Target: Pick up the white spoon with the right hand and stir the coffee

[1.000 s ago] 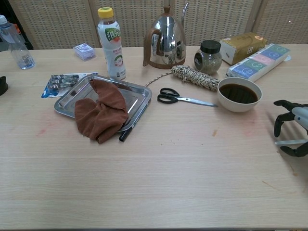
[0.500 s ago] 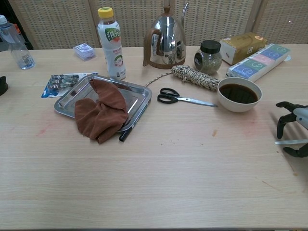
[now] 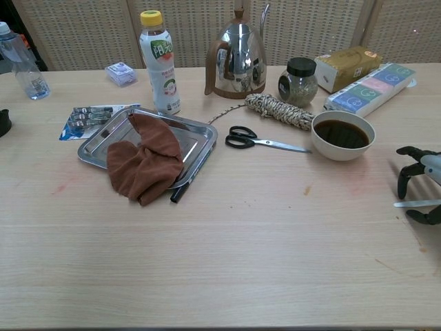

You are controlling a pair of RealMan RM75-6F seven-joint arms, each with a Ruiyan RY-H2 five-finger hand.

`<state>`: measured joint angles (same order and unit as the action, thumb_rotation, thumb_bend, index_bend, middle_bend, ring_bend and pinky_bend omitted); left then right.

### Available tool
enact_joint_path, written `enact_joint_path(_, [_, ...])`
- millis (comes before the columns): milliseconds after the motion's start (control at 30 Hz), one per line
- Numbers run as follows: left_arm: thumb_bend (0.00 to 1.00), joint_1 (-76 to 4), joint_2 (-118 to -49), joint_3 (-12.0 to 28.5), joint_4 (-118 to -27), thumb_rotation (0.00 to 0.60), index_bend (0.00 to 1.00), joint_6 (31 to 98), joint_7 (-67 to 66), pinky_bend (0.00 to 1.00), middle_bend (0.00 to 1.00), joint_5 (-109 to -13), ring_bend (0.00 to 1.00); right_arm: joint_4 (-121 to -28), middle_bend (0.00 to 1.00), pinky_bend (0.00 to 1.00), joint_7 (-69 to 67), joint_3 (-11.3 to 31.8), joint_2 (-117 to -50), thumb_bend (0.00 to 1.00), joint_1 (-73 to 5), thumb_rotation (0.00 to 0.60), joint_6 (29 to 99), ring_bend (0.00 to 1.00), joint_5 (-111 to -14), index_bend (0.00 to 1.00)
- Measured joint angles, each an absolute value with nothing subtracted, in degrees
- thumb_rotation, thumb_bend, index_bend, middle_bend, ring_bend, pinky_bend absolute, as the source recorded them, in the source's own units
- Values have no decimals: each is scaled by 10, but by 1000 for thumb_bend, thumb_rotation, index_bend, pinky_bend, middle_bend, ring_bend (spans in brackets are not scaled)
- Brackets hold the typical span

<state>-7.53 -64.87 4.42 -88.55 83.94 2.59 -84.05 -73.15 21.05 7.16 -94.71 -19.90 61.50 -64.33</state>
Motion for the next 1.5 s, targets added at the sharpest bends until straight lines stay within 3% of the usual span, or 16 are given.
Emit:
enact_joint_path(1000, [0,-76,-649,44,-886,600,0,840,25,0,0,-841,0,-740,0,42,201,69,-939,414,-199,600,623,0,-638,573])
enact_joint_path(1500, [0,-76,-649,43,-888,600,0,837,24,0,0,-840,0,-845,0,42,117,84,-876,440,-182,600,667,0,-677,577])
